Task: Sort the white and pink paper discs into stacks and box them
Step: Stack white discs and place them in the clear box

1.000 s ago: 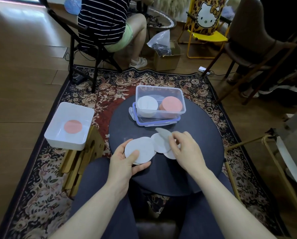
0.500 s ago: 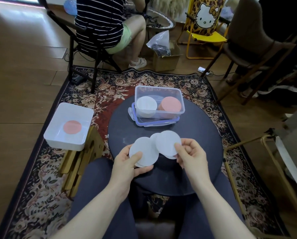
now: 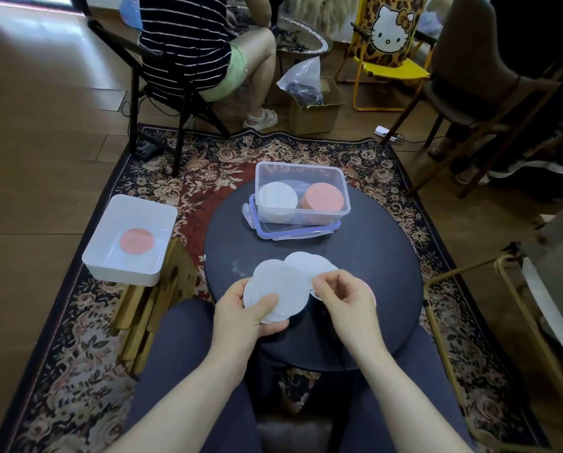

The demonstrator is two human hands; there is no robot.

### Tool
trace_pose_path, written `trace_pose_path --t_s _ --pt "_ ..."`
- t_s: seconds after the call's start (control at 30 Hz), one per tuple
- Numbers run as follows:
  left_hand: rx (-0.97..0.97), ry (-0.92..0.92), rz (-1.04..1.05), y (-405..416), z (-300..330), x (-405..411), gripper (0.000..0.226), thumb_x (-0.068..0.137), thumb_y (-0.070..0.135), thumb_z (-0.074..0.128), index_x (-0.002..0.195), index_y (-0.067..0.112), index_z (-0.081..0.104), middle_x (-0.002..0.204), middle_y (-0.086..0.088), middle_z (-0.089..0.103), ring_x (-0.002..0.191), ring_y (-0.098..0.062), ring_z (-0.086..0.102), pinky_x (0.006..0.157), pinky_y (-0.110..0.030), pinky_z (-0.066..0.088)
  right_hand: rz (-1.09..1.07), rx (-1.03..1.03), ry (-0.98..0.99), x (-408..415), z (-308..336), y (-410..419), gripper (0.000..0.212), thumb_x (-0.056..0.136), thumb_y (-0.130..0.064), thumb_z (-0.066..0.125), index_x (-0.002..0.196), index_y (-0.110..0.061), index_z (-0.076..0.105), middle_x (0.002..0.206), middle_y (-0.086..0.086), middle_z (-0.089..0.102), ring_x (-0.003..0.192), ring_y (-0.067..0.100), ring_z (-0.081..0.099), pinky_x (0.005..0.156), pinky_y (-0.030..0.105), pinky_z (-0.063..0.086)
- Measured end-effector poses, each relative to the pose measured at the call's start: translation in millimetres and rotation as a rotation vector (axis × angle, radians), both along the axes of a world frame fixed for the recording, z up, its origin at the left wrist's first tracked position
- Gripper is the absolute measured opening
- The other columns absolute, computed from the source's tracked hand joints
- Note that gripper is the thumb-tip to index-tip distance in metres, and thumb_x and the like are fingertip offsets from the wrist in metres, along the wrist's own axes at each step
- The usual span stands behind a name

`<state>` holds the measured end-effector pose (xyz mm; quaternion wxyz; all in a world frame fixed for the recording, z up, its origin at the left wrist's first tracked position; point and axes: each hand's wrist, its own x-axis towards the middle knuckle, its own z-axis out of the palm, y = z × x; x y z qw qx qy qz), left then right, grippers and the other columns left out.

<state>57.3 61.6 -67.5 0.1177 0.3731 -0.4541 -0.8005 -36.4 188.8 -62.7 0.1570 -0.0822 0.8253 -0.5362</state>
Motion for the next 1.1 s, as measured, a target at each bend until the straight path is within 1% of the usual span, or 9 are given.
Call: trace_pose_path --t_s 0.07,0.2,0.33,0.53,0.63,0.7,0.87,1.0,1.1 --pt "0.018 -0.005 0.049 -2.6 -0.7 -0.2 0.024 0.086 -0.004 0.064 0.108 0.005 0.062 0.103 -0.011 0.069 0.091 -0.027 0.069 0.057 -0.029 0.059 0.005 0.149 0.112 -10.5 -0.3 -3.5 0.007 0.087 -0.029 0.064 0.093 -0.028 0.067 0.091 -0.011 0.063 0.066 0.000 0.050 0.066 0.016 0.040" --pt "0.043 -0.008 0.075 -4.8 -0.9 0.1 0.023 0.087 -0.003 0.063 0.109 0.004 0.062 0.107 -0.013 0.068 0.098 -0.032 0.067 0.058 -0.029 0.059 0.147 0.443 0.230 -27.5 -4.8 -8.7 0.051 0.079 -0.045 0.069 0.126 -0.031 0.056 0.110 -0.009 0.047 0.108 0.009 0.046 0.086 0.031 0.042" --pt "0.046 -0.018 0.063 -6.3 -2.2 -0.6 0.024 0.087 -0.002 0.063 0.110 0.003 0.061 0.110 -0.015 0.067 0.095 -0.032 0.068 0.059 -0.032 0.059 0.178 0.544 0.275 -27.3 -4.4 -10.3 0.058 0.074 -0.051 0.071 0.127 -0.031 0.055 0.109 -0.010 0.040 0.113 0.011 0.039 0.082 0.031 0.041" --pt "0.051 -0.013 0.025 -8.9 -3.0 -0.8 0.025 0.087 -0.001 0.063 0.112 0.004 0.060 0.111 -0.014 0.066 0.090 -0.027 0.069 0.062 -0.035 0.061 0.079 0.379 0.186 -27.2 -1.5 -12.4 0.044 0.072 -0.033 0.077 0.106 -0.027 0.051 0.108 -0.015 0.048 0.099 0.004 0.044 0.064 0.022 0.033" --pt "0.059 -0.022 0.015 -10.1 -2.9 -1.5 0.023 0.086 -0.002 0.064 0.107 0.006 0.061 0.110 -0.012 0.066 0.092 -0.028 0.068 0.061 -0.032 0.060 -0.007 0.204 0.048 -33.4 -2.5 -10.7 0.025 0.073 -0.023 0.074 0.090 -0.030 0.056 0.094 -0.012 0.062 0.081 0.009 0.055 0.074 0.034 0.047" --pt "0.064 -0.025 0.007 -10.2 -3.3 -2.0 0.024 0.085 -0.004 0.065 0.106 0.007 0.061 0.109 -0.012 0.066 0.094 -0.029 0.067 0.059 -0.030 0.059 -0.054 0.065 -0.034 -36.5 0.5 -8.4 0.019 0.073 -0.018 0.071 0.083 -0.030 0.061 0.080 -0.010 0.063 0.072 0.015 0.057 0.072 0.041 0.050" --pt "0.078 -0.018 -0.009 -9.9 -2.8 -1.9 0.028 0.083 -0.006 0.067 0.107 0.007 0.062 0.110 -0.013 0.065 0.098 -0.031 0.066 0.056 -0.028 0.058 -0.064 -0.116 0.002 -31.9 20.2 2.8 0.023 0.084 0.002 0.062 0.091 -0.019 0.066 0.080 -0.003 0.064 0.069 0.012 0.054 0.061 0.016 0.047" --pt "0.083 -0.012 -0.032 -11.0 -0.9 -1.3 0.028 0.082 -0.004 0.068 0.107 0.007 0.062 0.110 -0.013 0.066 0.096 -0.031 0.068 0.058 -0.030 0.059 -0.045 -0.212 0.021 -13.4 22.7 11.2 0.022 0.084 0.002 0.063 0.077 -0.018 0.066 0.074 -0.003 0.061 0.062 0.011 0.051 0.056 0.019 0.042" --pt "0.080 0.022 -0.079 -11.6 1.6 -0.9 0.028 0.083 0.000 0.069 0.108 0.009 0.063 0.110 -0.012 0.068 0.094 -0.030 0.070 0.061 -0.031 0.059 0.043 -0.217 0.095 2.7 17.0 13.7 0.032 0.079 0.011 0.063 0.067 -0.018 0.065 0.090 -0.002 0.062 0.065 0.004 0.054 0.062 0.015 0.042"
